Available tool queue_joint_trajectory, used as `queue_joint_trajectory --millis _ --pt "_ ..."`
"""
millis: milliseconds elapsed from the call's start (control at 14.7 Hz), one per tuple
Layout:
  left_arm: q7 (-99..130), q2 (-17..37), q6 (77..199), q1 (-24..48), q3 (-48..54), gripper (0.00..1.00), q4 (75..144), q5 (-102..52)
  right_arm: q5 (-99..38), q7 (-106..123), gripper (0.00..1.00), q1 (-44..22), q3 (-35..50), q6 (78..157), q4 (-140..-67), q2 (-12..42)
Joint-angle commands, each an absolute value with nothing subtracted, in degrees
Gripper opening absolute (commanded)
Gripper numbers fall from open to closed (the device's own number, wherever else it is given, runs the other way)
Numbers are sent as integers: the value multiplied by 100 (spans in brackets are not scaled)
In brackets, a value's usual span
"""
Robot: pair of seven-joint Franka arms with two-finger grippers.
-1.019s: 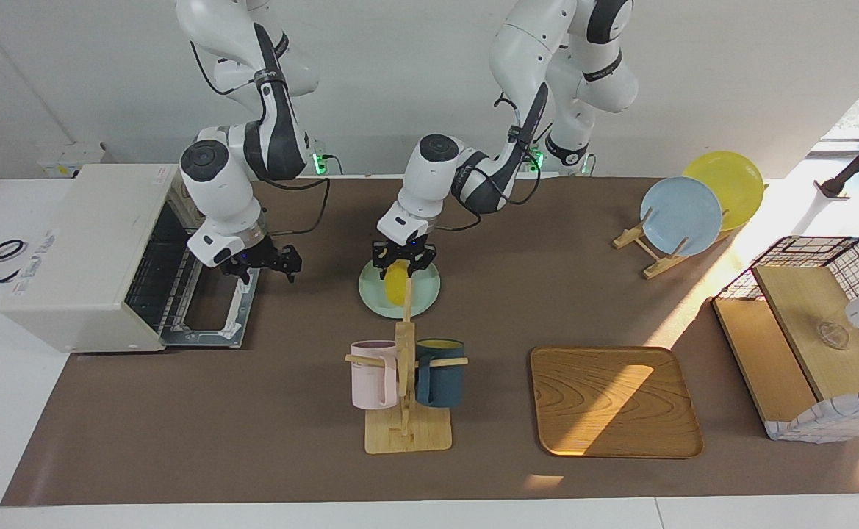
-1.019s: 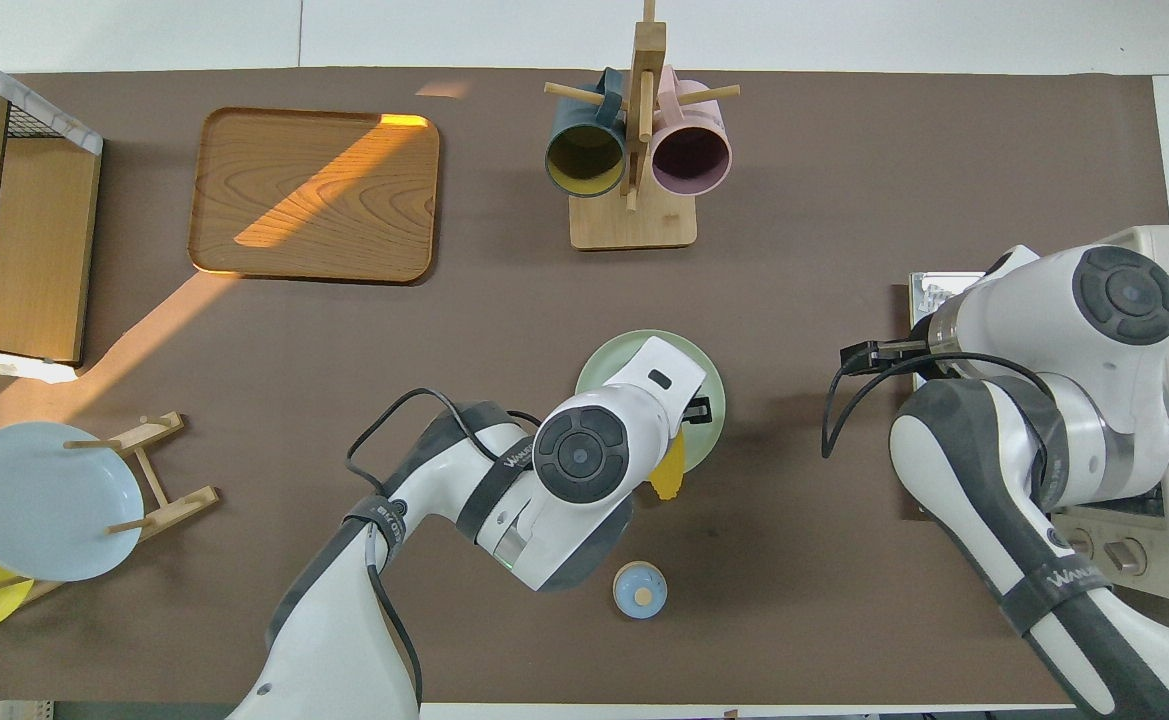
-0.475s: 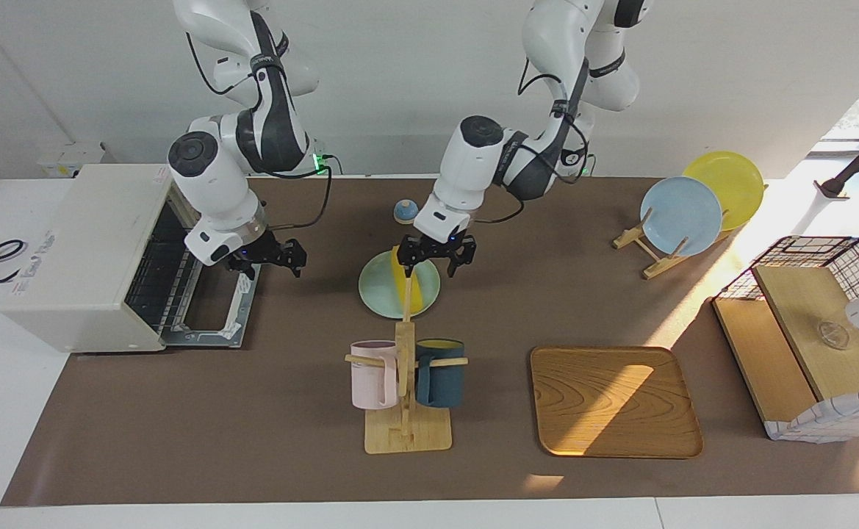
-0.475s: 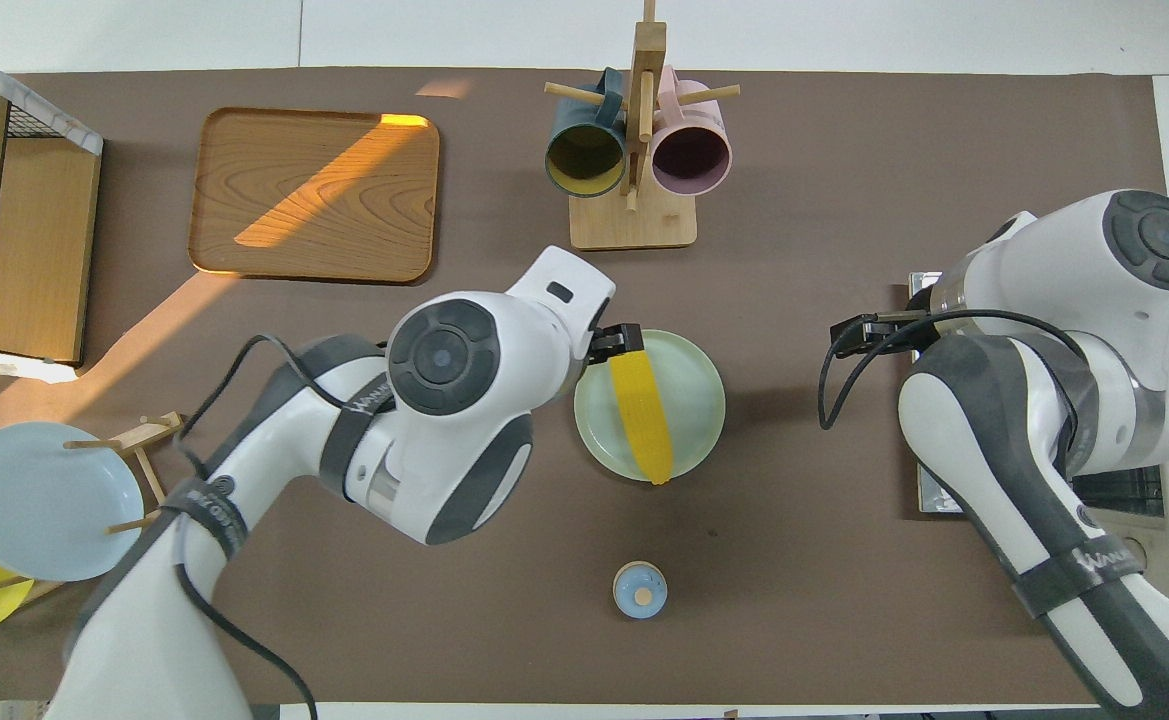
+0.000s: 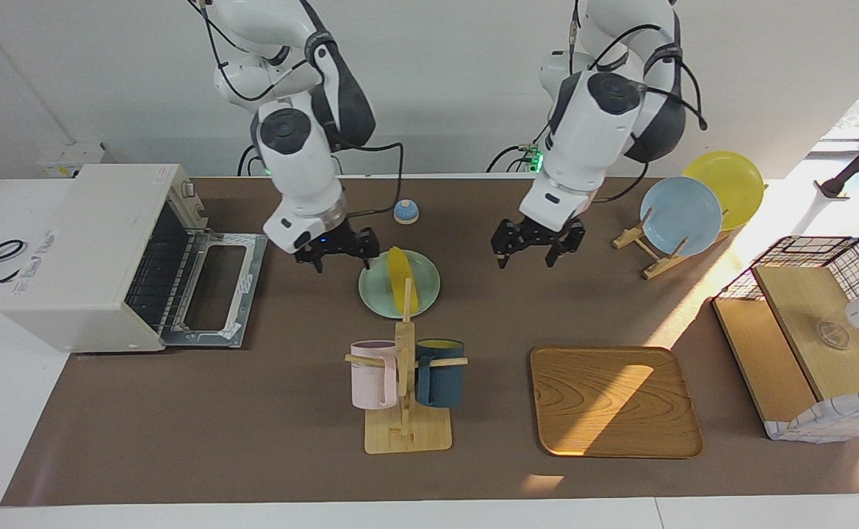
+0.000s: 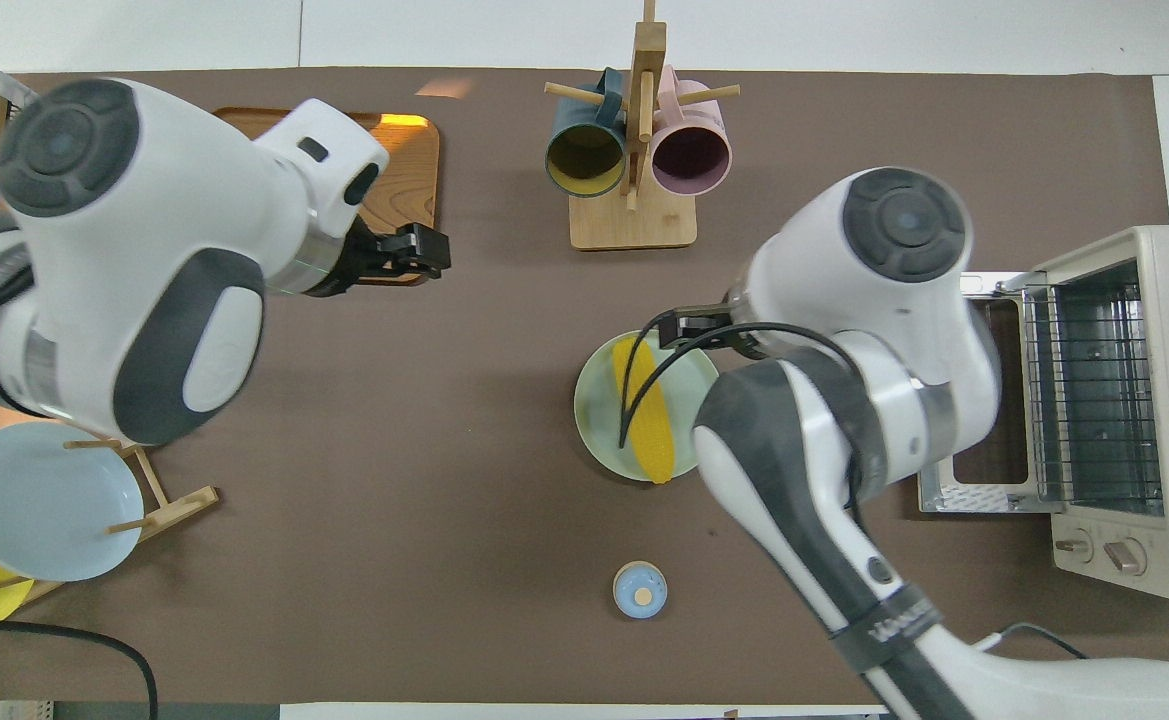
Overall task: Put corn in oven
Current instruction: 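Withdraw the left gripper while the right gripper reaches the plate, then grasp the plate rim with the right gripper and lift it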
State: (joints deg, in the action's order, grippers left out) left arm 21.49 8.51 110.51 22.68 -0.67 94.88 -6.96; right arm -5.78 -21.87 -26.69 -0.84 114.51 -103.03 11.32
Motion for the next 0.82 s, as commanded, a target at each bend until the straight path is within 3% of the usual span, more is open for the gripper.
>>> queue_joint_trajectory --millis 0,136,340,475,747 --pt "1496 704 10671 1733 9 100 9369 -467 -74 -2802 100 -3530 -132 11741 -9521 2168" --pt "1092 598 10512 1486 9 100 9369 -326 184 -3032 100 -3796 -132 12048 -9474 2469" --pt "976 414 10223 1310 9 100 9369 -89 176 -3093 60 -3955 -132 12243 -9641 2540" --pt "984 55 9523 1301 9 100 9369 -44 185 -3252 52 -3990 -123 12758 -10270 2409" --pt "722 -211 8738 1318 9 100 9352 193 176 -3278 49 -4095 -114 12832 -10555 2303"
